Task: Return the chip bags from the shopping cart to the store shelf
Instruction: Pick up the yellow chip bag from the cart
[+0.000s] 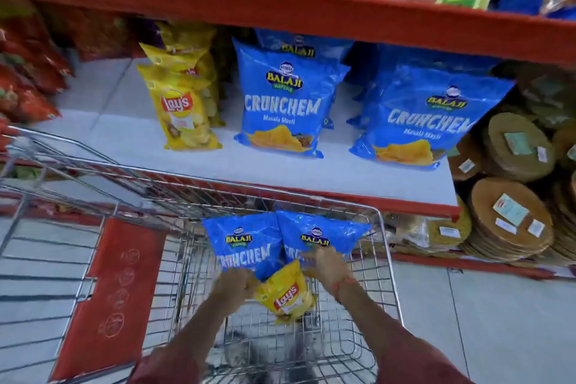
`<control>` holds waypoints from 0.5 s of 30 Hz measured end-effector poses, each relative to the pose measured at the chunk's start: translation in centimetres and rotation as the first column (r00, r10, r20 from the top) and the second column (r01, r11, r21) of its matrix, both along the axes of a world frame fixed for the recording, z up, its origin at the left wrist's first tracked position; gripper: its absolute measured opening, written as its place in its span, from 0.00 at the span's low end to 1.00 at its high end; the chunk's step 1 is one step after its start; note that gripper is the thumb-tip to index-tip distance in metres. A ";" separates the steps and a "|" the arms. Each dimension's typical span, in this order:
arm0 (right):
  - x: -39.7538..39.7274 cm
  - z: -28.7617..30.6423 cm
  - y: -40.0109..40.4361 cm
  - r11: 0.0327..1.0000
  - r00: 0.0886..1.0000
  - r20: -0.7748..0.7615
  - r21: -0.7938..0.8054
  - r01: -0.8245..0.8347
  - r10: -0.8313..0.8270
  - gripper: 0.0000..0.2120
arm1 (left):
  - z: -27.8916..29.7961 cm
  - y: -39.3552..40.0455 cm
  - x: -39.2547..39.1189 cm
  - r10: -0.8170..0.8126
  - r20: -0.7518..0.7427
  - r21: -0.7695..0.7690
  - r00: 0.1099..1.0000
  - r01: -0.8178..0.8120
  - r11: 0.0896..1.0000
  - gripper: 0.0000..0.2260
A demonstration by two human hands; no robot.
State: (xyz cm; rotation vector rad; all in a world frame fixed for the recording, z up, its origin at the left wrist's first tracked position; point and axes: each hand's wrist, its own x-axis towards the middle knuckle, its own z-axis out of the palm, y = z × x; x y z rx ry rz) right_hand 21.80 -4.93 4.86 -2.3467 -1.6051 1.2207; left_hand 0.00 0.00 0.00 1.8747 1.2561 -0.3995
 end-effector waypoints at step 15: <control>-0.5 -0.8 -1.9 0.994 0.982 -0.178 0.081 0.076 -0.061 0.05 | 3.9 -2.1 -0.8 0.213 0.149 0.145 0.966 -0.234 0.961 0.08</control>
